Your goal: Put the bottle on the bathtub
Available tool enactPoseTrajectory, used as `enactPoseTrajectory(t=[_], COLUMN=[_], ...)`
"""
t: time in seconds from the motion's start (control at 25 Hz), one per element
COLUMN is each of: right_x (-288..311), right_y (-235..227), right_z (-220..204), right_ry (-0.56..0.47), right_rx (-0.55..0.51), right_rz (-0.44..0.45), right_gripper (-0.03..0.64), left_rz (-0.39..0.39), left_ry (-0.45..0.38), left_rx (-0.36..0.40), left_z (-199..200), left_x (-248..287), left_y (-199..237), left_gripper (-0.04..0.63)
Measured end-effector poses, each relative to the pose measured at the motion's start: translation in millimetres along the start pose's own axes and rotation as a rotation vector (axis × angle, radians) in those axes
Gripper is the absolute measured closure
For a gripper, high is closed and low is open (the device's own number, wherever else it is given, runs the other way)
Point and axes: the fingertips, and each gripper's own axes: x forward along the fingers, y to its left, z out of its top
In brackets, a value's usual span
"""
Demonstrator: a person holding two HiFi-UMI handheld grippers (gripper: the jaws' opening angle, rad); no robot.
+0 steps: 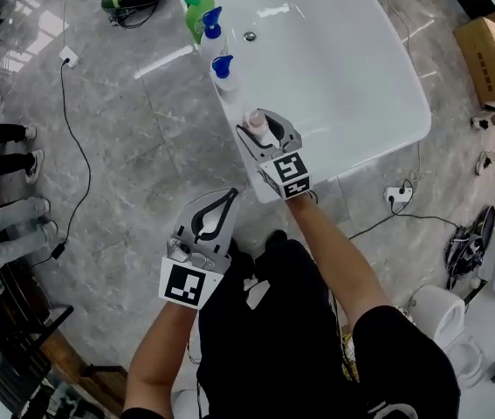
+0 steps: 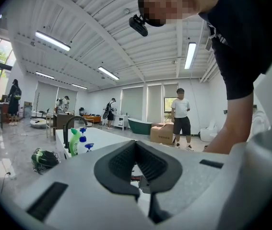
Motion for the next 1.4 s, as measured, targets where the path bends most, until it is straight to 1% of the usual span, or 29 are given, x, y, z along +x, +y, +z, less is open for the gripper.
enactPoseTrajectory(t=[0.04,0.16,0.44,0.56,0.6,0.64,0.72,0.8,0.96,1.12,1.24,1.32,1.36,1.4], right_x=[-1.0,-4.3,-8.5,-6.7,-5.7,-5.2,-6.7,-10.4,-21.2,-43.2,-72.3,-97.3,-111.0,-125.4], right_y=[0.5,2.4,3.3,5.4,5.7,6.0,6.7,6.5,10.6,17.5,16.0,14.1,14.2,14.7], right_z=[-0.5,-2.0,-2.9,-5.3,-6.4,-6.9,-4.9,-0.1,2.5,10.7,25.7,42.7,53.8,67.6], right_ry=[-0.004,-0.013,-0.042,-0.043,-0.042,-0.04,-0.043,-0.048,-0.028,-0.003,0.012,0.014,0.01,0.002], right_rx=[-0.001,-0.014,-0.025,0.025,0.052,0.071,0.076,0.059,0.043,0.027,0.032,0.034,0.028,0.015], right_rz=[-0.001,-0.005,-0.03,-0.001,0.011,0.019,0.022,0.014,0.012,0.006,-0.029,-0.056,-0.064,-0.07], right_gripper=[0.387,0.385,0.382,0.372,0.327,0.303,0.283,0.27,0.26,0.253,0.253,0.253,0.268,0.301], left_rz=[0.002,0.0,0.002,0.011,0.015,0.018,0.022,0.024,0.031,0.036,0.043,0.044,0.045,0.048], left_ry=[0.015,-0.032,-0.042,-0.039,-0.039,-0.039,-0.04,-0.037,-0.025,0.008,0.066,0.086,0.088,0.088], left_rx=[-0.012,0.025,0.028,0.031,0.032,0.032,0.034,0.037,0.034,0.026,-0.018,-0.028,-0.028,-0.027], left_z=[-2.3,6.7,6.7,7.4,8.4,9.8,13.7,17.8,26.3,37.9,47.8,61.7,71.3,82.1], left_x=[-0.1,5.1,9.5,7.9,7.1,6.1,3.8,1.9,-4.8,-14.1,-23.5,-29.5,-32.5,-35.6], left_y=[-0.3,-1.0,-8.5,-6.9,-5.7,-4.5,-2.9,-2.4,-1.2,-0.9,-4.1,-6.6,-7.3,-8.1], left_gripper=[0.586,0.586,0.586,0.586,0.586,0.586,0.586,0.586,0.586,0.586,0.586,0.586,0.586,0.586])
